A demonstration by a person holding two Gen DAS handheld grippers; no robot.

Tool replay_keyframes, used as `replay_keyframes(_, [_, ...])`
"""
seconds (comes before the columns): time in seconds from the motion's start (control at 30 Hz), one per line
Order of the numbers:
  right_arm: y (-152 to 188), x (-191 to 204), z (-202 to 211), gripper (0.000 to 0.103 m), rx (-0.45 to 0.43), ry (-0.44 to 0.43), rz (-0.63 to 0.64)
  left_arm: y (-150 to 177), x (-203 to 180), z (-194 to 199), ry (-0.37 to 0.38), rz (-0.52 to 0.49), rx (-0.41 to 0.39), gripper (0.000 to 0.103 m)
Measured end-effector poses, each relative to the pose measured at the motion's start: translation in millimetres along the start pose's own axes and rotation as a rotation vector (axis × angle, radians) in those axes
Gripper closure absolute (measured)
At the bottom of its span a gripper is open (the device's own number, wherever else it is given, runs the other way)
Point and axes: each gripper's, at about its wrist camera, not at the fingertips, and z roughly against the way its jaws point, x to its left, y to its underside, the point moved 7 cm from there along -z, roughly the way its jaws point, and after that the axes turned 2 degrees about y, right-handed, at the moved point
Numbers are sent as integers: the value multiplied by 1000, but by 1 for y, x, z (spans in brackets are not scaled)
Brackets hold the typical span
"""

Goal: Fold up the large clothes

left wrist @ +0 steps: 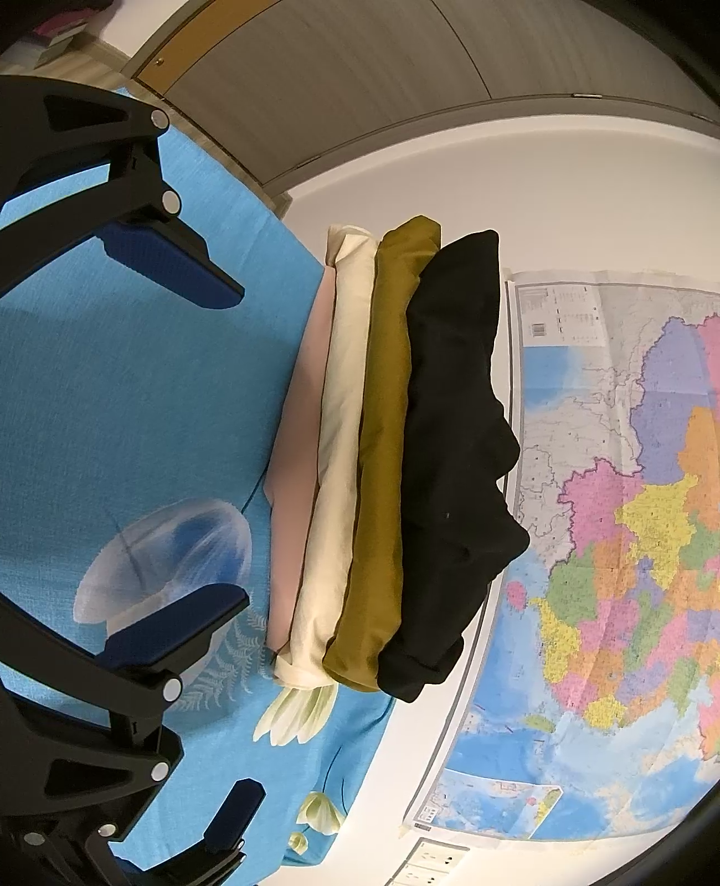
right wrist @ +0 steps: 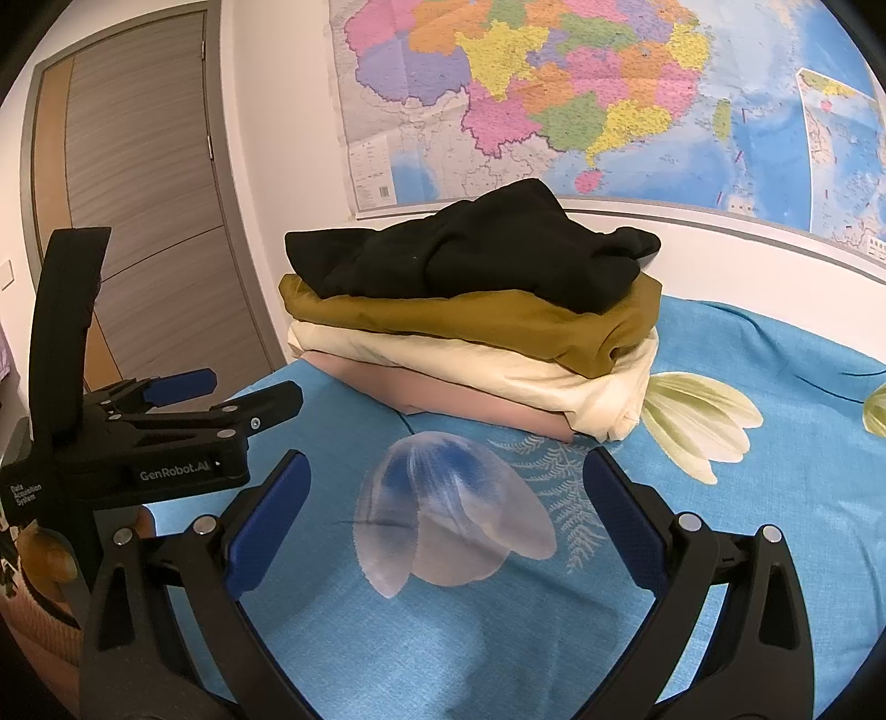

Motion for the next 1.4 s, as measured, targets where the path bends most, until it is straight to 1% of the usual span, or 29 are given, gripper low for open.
replay_keyframes(1.4, [0,1,1,6,-2,2,-2,9,-5,-2,8,14,25,7])
